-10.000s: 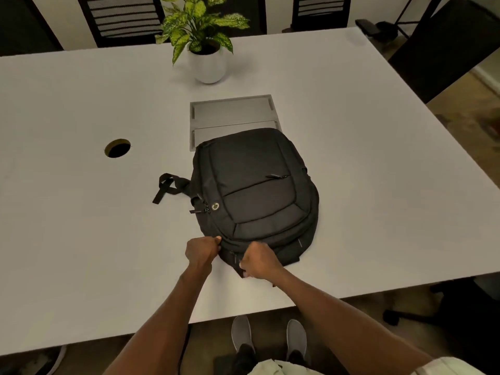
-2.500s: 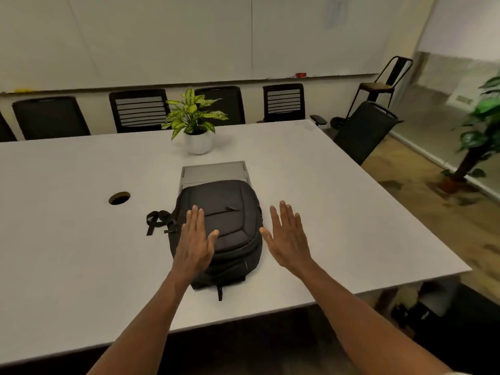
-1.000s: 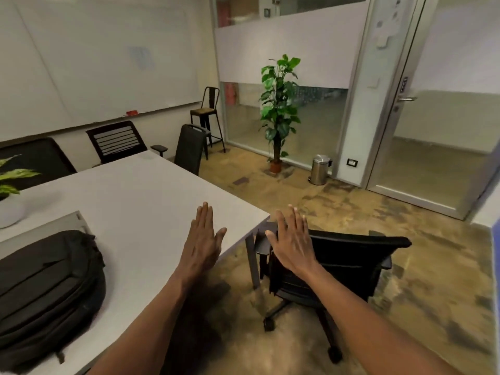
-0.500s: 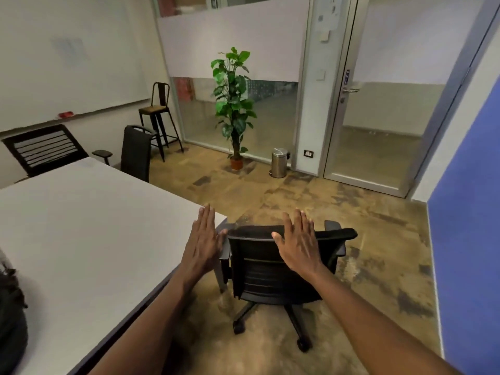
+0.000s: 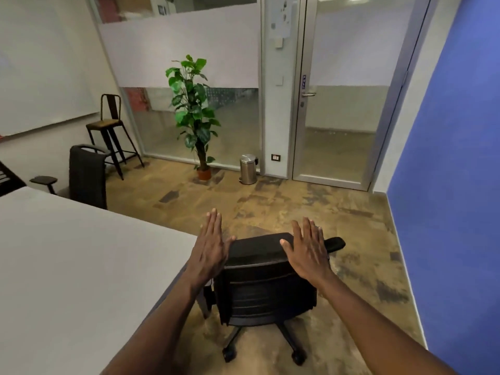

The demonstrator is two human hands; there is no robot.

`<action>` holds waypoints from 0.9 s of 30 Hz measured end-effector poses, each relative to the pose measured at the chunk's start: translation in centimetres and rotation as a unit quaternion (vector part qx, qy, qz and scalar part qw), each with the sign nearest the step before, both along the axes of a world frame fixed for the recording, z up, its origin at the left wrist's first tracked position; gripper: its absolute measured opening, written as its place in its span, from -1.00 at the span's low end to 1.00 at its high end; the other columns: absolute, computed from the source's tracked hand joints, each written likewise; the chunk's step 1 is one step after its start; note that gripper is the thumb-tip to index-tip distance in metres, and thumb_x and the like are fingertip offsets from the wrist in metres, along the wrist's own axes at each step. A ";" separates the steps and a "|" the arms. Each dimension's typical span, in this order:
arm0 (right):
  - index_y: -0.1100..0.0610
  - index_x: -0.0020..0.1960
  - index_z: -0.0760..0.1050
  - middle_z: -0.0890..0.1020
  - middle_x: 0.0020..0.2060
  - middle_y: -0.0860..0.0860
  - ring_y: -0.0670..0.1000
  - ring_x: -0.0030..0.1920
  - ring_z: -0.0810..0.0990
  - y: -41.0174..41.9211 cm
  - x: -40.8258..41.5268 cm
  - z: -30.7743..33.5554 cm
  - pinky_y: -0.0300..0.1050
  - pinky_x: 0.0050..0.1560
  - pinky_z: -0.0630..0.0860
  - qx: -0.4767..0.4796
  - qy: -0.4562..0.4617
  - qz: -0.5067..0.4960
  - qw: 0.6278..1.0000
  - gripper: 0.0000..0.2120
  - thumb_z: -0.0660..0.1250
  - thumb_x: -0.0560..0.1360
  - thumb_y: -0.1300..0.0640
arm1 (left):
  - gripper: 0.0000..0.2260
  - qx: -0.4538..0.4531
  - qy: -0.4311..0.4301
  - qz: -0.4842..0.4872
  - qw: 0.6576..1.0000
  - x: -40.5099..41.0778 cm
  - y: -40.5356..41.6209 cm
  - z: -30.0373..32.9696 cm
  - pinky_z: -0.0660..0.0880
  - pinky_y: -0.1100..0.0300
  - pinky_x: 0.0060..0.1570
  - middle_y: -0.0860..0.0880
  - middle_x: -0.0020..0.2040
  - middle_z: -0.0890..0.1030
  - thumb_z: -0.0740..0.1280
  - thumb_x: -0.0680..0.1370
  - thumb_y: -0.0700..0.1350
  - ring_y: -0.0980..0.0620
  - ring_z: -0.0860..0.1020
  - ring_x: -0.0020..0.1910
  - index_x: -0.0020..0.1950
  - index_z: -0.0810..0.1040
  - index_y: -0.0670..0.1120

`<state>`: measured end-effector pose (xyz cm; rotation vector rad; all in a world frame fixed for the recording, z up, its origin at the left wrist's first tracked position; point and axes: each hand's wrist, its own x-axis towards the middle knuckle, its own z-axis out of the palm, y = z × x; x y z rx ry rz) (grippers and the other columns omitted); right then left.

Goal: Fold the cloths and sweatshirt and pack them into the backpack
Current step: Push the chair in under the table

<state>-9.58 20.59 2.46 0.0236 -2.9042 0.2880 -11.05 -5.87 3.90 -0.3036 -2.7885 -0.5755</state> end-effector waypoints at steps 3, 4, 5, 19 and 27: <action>0.13 0.56 0.09 0.09 0.55 0.24 0.24 0.55 0.03 0.6 -0.6 -0.4 0.19 0.54 -0.01 -0.001 0.001 -0.005 1.000 -0.23 -0.20 0.53 -0.35 | -0.19 -0.011 -0.009 -0.012 1.000 -1.5 0.3 -0.5 -0.12 0.10 0.53 -0.04 0.60 -0.15 -0.14 0.53 0.39 0.04 -0.20 0.56 0.60 -0.09 -0.14; 0.13 0.56 0.08 0.08 0.55 0.23 0.23 0.55 0.03 0.9 -0.7 -0.5 0.19 0.54 -0.02 -0.001 -0.003 -0.003 1.000 -0.22 -0.20 0.53 -0.35 | -0.17 -0.018 -0.011 -0.016 1.000 -1.7 0.5 -0.8 -0.11 0.09 0.53 -0.04 0.60 -0.16 -0.15 0.52 0.41 0.03 -0.20 0.57 0.60 -0.10 -0.14; 0.12 0.56 0.06 0.07 0.56 0.22 0.22 0.56 0.01 1.1 -0.8 -0.6 0.18 0.54 -0.03 -0.001 -0.009 -0.001 1.000 -0.23 -0.16 0.54 -0.36 | -0.15 -0.025 -0.013 -0.021 0.999 -1.9 0.7 -1.0 -0.10 0.07 0.54 -0.04 0.60 -0.17 -0.15 0.50 0.43 0.03 -0.21 0.57 0.59 -0.11 -0.14; 0.07 0.60 -0.12 -0.03 0.59 0.07 0.14 0.57 -0.08 8.5 -4.0 -2.9 0.24 0.53 -0.12 0.059 -0.261 0.116 0.956 0.14 0.12 0.29 -0.60 | 0.33 -0.180 -0.279 -0.066 0.941 -1.4 4.2 -5.5 -0.12 -0.04 0.54 -0.09 0.61 -0.13 0.04 0.08 0.70 -0.06 -0.14 0.58 0.59 -0.17 -0.13; -0.04 0.53 0.08 0.28 0.45 0.06 0.16 0.47 0.19 9.1 -5.1 -4.5 0.34 0.47 -0.01 0.091 -0.249 0.153 0.952 -0.22 0.36 0.44 -0.20 | -0.32 -0.214 -0.193 0.000 0.958 -1.1 5.2 -8.3 0.17 -0.04 0.42 -0.05 0.41 0.39 0.17 0.51 0.35 -0.11 0.34 0.39 0.52 0.20 0.02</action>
